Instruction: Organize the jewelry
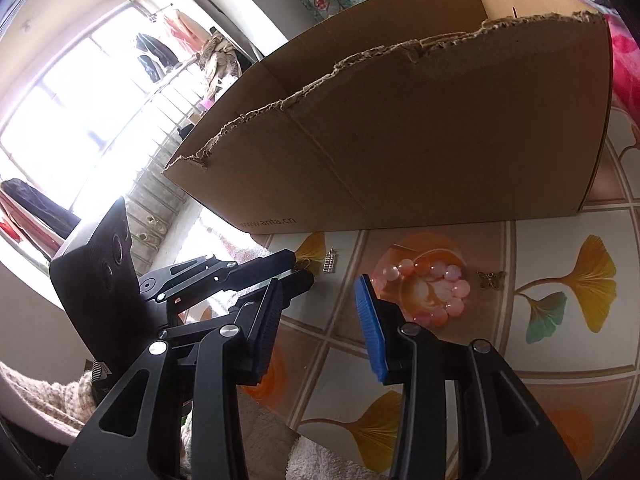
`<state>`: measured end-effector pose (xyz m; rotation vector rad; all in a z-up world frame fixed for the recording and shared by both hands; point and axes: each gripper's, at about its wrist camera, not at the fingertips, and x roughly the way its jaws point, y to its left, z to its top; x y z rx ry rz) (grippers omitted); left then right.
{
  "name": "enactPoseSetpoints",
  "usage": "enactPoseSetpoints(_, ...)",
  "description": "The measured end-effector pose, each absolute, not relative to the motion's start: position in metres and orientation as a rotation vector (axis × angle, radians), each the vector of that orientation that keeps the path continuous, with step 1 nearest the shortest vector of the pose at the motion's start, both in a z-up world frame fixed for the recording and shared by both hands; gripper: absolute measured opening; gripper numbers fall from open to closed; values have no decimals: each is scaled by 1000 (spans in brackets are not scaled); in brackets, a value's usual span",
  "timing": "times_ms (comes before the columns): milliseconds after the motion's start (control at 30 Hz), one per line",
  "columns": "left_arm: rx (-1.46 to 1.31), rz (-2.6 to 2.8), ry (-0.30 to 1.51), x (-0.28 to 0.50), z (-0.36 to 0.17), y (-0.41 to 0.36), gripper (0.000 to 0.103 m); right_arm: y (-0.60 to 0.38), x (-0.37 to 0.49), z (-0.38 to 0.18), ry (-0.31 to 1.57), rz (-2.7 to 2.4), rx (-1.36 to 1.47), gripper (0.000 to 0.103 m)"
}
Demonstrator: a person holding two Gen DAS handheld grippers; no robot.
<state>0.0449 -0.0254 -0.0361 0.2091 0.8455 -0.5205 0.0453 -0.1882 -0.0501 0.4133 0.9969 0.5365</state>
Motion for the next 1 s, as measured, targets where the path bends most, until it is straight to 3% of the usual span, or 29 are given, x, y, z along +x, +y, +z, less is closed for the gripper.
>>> enactPoseSetpoints(300, 256, -484, 821, 40, -37, -31, 17, -180, 45, -42, 974, 537, 390, 38)
enactPoseSetpoints(367, 266, -484, 818, 39, -37, -32, 3, -180, 45, -42, 973, 536, 392, 38)
enactPoseSetpoints(667, 195, -493, 854, 40, -36, -20, 2, -177, 42, -31, 945, 540, 344, 38)
enactPoseSetpoints(1000, -128, -613, 937, 39, -41, 18, 2, -149, 42, -25, 929, 562, 189, 38)
